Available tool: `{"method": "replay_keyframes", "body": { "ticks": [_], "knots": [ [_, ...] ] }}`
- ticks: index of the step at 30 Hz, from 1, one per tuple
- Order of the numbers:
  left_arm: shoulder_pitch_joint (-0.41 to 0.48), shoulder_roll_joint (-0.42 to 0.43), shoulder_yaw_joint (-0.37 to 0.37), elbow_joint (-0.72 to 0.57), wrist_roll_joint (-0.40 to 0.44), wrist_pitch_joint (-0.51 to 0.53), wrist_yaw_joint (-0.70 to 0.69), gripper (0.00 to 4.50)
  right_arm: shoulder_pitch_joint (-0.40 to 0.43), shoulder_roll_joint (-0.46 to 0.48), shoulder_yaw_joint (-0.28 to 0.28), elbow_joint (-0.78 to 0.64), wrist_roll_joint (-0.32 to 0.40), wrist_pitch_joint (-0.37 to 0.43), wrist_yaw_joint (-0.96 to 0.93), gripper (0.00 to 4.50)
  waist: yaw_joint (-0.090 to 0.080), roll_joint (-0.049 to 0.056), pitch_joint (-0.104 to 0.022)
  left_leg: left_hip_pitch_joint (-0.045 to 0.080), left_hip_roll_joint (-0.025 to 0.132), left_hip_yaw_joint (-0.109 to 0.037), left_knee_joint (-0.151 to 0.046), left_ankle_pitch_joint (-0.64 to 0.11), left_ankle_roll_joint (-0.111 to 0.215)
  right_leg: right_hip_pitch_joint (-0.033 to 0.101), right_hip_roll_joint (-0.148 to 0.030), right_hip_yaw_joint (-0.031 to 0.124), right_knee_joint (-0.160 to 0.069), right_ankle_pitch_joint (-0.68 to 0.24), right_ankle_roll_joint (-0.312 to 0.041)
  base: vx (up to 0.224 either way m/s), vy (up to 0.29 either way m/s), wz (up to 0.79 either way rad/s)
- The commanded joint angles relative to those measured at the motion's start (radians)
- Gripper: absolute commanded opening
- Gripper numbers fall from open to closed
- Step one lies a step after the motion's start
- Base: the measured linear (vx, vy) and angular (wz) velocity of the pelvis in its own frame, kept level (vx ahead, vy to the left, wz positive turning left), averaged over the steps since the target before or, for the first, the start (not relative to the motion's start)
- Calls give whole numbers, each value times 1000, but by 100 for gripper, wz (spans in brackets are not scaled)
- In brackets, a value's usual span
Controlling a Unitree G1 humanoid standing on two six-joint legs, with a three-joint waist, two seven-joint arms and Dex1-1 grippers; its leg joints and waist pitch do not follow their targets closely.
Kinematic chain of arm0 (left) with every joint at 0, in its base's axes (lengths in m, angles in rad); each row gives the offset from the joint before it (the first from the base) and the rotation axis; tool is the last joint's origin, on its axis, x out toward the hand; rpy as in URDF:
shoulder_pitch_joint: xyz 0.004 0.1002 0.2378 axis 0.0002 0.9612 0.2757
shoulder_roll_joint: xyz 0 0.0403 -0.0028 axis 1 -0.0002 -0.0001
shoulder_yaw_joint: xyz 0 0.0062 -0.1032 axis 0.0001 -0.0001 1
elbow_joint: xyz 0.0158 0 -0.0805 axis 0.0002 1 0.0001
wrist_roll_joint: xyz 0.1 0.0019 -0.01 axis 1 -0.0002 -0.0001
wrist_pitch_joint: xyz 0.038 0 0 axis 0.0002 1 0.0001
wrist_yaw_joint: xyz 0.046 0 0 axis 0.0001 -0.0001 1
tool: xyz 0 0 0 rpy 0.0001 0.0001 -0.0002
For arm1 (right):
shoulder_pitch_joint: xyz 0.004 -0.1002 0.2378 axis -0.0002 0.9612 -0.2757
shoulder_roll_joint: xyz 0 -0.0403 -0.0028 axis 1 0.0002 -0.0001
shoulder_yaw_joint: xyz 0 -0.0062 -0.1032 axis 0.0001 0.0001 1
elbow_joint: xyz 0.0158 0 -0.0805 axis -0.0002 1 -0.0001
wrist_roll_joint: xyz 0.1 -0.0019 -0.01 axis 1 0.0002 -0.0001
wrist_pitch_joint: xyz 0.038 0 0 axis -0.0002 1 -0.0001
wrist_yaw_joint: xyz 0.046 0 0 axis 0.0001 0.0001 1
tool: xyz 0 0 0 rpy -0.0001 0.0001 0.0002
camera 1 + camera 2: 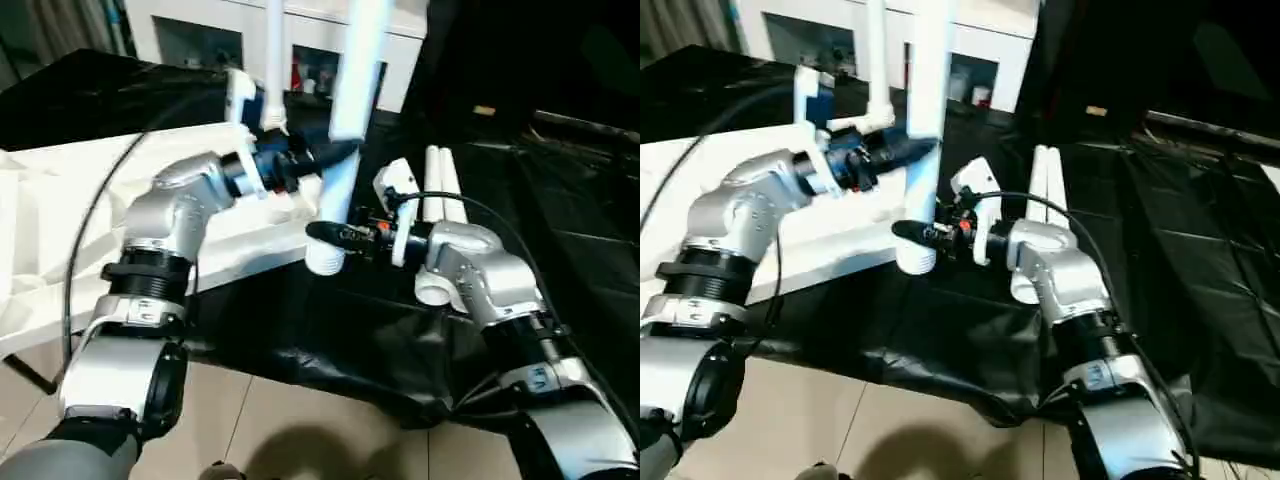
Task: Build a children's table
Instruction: Insert table leg to table base
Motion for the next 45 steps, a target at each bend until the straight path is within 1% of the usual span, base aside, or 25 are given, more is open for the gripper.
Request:
{"method": "replay_keyframes", "body": {
  "ticks": [1, 3, 5, 6, 7, 8, 9, 10, 11, 12, 13, 14, 16, 22, 23, 24, 25, 28, 30, 33, 35, 38, 40, 43, 45],
  "knots": [
    [-21, -15, 32, 19, -21, -34, 48, 294, -27, 2, -55, -7, 27, -19, -40, 185, 3, 19, -86, 12, 13, 1, -51, 8, 37, 81, -81, 62, -48, 210, -267, 0, 0, 0],
    [-17, -30, 62, 22, -55, -24, 64, 294, -23, 24, -104, -21, 55, -26, -100, 185, 3, 19, -86, 13, 13, 3, -51, 11, 43, 80, -81, 64, -47, 230, -271, 0, 0, 0],
    [-18, -34, 71, 28, -62, -25, 76, 294, -22, 30, -118, -24, 62, -27, -118, 185, 3, 17, -87, 14, 11, 3, -50, 15, 44, 81, -79, 62, -47, 234, -272, 0, 0, 0],
    [-20, -34, 91, 69, -65, -42, 103, 294, -22, 36, -148, -11, 55, -55, -189, 185, 4, 25, -87, 14, 10, 2, -50, 19, 41, 79, -79, 62, -48, 233, -264, 0, 0, 0],
    [-17, -29, 86, 89, -53, -48, 104, 294, -22, 35, -158, -2, 46, -70, -217, 185, 3, 22, -87, 16, 10, 2, -51, 15, 37, 79, -78, 62, -49, 226, -259, 0, 0, 0],
    [-8, -16, 37, 115, 13, -73, 115, 294, -21, 27, -159, 13, 24, -84, -250, 185, 2, 22, -87, 16, 9, 2, -51, 15, 34, 79, -76, 62, -49, 221, -255, 0, 0, 0],
    [7, 6, -41, 153, 117, -110, 131, 294, -21, 13, -158, 35, -10, -103, -295, 185, 2, 21, -87, 17, 10, 2, -53, 13, 30, 79, -76, 62, -52, 205, -239, 0, 0, 0],
    [27, 29, -132, 169, 222, -160, 132, 294, -18, 2, -153, 48, -32, -111, -315, 185, 2, 21, -87, 17, 10, 2, -53, 13, 30, 79, -76, 62, -52, 205, -239, 0, 0, 0],
    [40, 44, -189, 175, 287, -192, 131, 294, -16, -5, -149, 55, -44, -115, -325, 185, 0, 20, -84, 19, 12, -1, -58, 5, 17, 79, -76, 62, -58, 149, -193, 0, 0, 0],
    [40, 44, -189, 175, 287, -192, 131, 294, -16, -5, -149, 55, -44, -115, -325, 185, 0, 22, -86, 16, 10, 0, -56, 9, 6, 85, -79, 64, -55, 155, -192, 0, 0, 0],
    [68, 68, -274, 192, 373, -226, 107, 294, -6, -19, -139, 66, -73, -130, -338, 185, 2, 21, -88, 15, 12, -2, -56, 19, 6, 84, -80, 63, -55, 164, -188, 0, 0, 0],
    [85, 80, -317, 217, 420, -235, 105, 294, 5, -28, -142, 69, -85, -133, -349, 185, -1, 18, -87, 14, 11, 0, -56, 25, 6, 83, -78, 64, -53, 183, -190, 0, 0, 0],
    [92, 93, -360, 248, 463, -216, 123, 294, 18, -32, -149, 59, -84, -126, -356, 185, -1, 21, -88, 14, 10, 1, -54, 25, 15, 83, -79, 65, -50, 212, -202, 0, 0, 0],
    [85, 101, -397, 291, 482, -124, 109, 294, 35, -34, -147, 40, -80, -123, -368, 185, 0, 24, -85, 17, 12, 2, -56, -17, 17, 78, -81, 64, -54, 178, -235, 0, 0, 0],
    [78, 102, -407, 313, 496, -111, 112, 294, 37, -33, -143, 39, -80, -125, -372, 185, 0, 28, -84, 18, 11, 3, -56, -23, 16, 77, -80, 64, -55, 166, -235, 0, 0, 0],
    [73, 103, -414, 326, 509, -118, 127, 266, 38, -33, -140, 38, -81, -126, -372, 185, 0, 27, -84, 17, 11, 2, -56, -30, 15, 78, -80, 64, -57, 155, -232, 0, 0, 0],
    [64, 99, -407, 348, 522, -124, 161, 258, 38, -32, -138, 38, -83, -128, -372, 185, 0, 27, -84, 17, 12, 1, -56, -34, 13, 79, -81, 65, -57, 154, -232, 0, 0, 0],
    [37, 86, -378, 396, 531, -134, 232, 258, 38, -30, -136, 36, -85, -130, -370, 185, 1, 27, -84, 16, 11, 1, -56, -42, 13, 79, -81, 64, -59, 145, -231, 0, 0, 0],
    [23, 81, -367, 419, 532, -140, 257, 219, 42, -29, -134, 30, -87, -130, -362, 185, 2, 26, -84, 16, 12, -1, -57, -57, 11, 79, -83, 64, -62, 118, -229, 0, 0, 0],
    [14, 78, -361, 427, 516, -111, 250, 217, 51, -31, -126, 19, -89, -128, -355, 185, 3, 27, -82, 16, 12, -1, -58, -60, 9, 78, -83, 63, -63, 108, -229, 0, 0, 0],
    [14, 77, -356, 429, 506, -100, 236, 174, 53, -31, -125, 17, -86, -128, -355, 185, 3, 27, -83, 16, 12, -1, -58, -60, 10, 77, -82, 63, -63, 110, -230, 0, 0, 0],
    [11, 74, -340, 440, 490, -112, 204, 172, 54, -30, -122, 13, -84, -126, -349, 185, 3, 27, -83, 16, 11, 0, -57, -61, 11, 76, -82, 64, -63, 112, -234, 0, 0, 0],
    [8, 76, -338, 449, 492, -121, 189, 141, 55, -31, -117, 11, -84, -125, -341, 185, 6, 27, -83, 18, 12, 0, -57, -62, 14, 75, -83, 64, -64, 112, -237, 0, 0, 0],
    [8, 81, -345, 460, 501, -135, 174, 137, 57, -32, -111, 7, -85, -123, -332, 185, 13, 29, -82, 20, 13, 0, -59, -64, 14, 73, -83, 63, -63, 111, -236, 0, 0, 0],
    [10, 85, -350, 466, 506, -141, 157, 108, 58, -33, -106, 1, -84, -120, -319, 185, 16, 27, -82, 19, 14, 0, -59, -67, 11, 73, -85, 64, -64, 103, -231, 0, 0, 0]
  ]
}}
